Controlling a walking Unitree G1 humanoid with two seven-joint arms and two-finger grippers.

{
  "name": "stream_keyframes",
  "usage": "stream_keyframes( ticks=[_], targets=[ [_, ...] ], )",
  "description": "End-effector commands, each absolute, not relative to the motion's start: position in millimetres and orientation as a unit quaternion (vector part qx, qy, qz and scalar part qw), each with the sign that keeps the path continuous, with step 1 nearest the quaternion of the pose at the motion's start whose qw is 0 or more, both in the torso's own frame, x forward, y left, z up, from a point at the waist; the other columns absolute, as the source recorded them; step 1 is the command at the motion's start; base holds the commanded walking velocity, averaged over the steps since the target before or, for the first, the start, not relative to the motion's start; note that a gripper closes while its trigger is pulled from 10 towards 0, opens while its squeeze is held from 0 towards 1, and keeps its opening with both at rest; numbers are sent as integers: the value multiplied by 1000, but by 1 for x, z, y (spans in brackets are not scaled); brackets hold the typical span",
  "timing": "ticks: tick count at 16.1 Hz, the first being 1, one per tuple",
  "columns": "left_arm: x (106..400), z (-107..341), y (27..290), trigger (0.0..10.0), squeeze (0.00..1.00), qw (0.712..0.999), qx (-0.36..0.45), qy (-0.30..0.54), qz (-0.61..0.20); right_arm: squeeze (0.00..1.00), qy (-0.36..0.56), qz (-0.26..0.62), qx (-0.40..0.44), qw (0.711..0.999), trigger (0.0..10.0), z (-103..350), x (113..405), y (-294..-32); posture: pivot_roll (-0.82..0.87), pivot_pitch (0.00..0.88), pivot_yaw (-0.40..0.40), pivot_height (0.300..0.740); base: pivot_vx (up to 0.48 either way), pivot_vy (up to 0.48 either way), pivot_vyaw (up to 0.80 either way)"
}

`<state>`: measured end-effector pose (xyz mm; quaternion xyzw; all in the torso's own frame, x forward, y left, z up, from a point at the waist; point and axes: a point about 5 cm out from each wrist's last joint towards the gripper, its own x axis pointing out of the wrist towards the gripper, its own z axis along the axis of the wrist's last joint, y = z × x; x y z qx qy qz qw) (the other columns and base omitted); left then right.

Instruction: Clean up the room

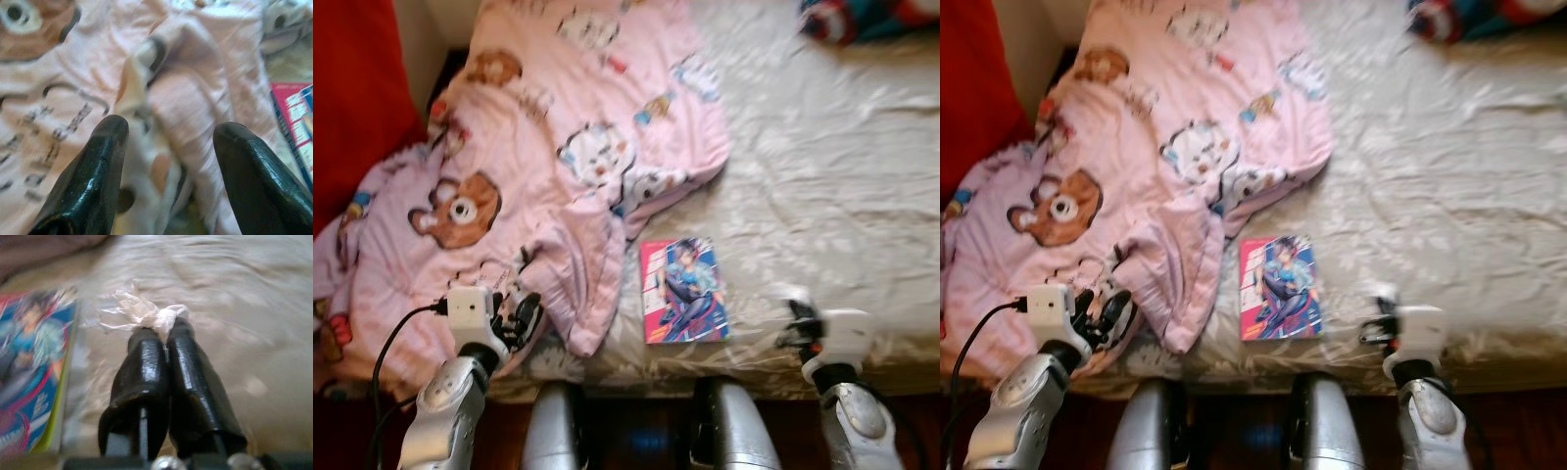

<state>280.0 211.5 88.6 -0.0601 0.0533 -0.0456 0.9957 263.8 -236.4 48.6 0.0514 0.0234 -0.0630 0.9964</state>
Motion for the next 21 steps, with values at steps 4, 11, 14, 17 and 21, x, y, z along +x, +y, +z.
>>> stream_keyframes(
  ticks=[4, 11, 14, 17, 21],
  targets=[
    [281, 75, 211, 10000, 0, 996, -59, 61, -36, 0, 25, -93, 107, 990, 10000, 48, 263, -229, 7, 122, 17, 622, 0, 0, 0],
    [280, 58, 218, 10000, 0, 995, -65, 74, -7, 0, 126, -94, 107, 982, 10000, 12, 257, -232, -1, 90, -4, 712, 0, 0, 0],
    [275, 38, 225, 10000, 0, 992, -63, 112, 11, 0, 172, -87, 99, 976, 10000, -8, 245, -229, -8, 63, -4, 740, 0, 0, 0],
    [262, 6, 225, 10000, 0, 981, -60, 186, 11, 0, 266, -88, 100, 955, 10000, -42, 219, -223, -7, 31, -7, 740, 0, 0, 0],
    [243, -24, 227, 10000, 0, 962, -51, 268, 11, 0, 351, -93, 100, 927, 10000, -67, 191, -217, -12, 0, 10, 740, 0, 0, 0]
  ],
)
